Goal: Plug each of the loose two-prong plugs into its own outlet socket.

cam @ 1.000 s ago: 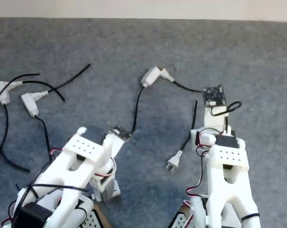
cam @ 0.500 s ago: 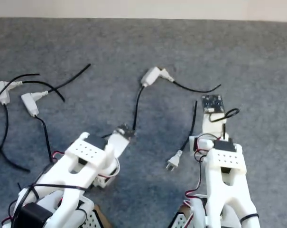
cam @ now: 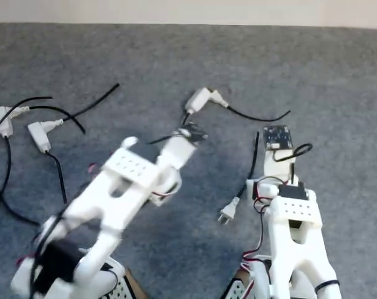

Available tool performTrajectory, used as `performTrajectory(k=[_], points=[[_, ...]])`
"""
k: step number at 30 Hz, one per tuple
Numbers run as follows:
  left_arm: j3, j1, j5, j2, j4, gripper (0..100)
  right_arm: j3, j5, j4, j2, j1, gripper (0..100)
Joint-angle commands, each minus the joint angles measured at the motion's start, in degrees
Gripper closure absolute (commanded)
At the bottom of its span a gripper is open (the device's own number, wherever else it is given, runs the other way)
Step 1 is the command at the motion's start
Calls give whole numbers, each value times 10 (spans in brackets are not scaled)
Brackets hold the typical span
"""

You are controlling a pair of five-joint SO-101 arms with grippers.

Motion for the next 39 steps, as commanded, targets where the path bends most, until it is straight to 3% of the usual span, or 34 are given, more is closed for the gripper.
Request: performTrajectory(k=[1,5,14,25,29,33,36,39], points=[[-59,36,-25,104,3,994,8,-2,-15,-13,-7,635],[-85,38,-11,165,-1,976,26,-1,-44,-15,-7,635],[-152,13,23,167,45,739,27,0,-46,-11,-7,635],[-312,-14,29,159,162,738,29,29,-45,-11,-7,635],[-402,-83,127,126,163,738,29,35,-45,-11,-8,635],[-440,-160,295,106,162,738,25,37,-44,-11,-18,635],[-403,-217,426,109,161,737,24,63,-24,-10,-45,635],[-301,-262,485,107,112,737,-5,41,27,-9,-69,635]])
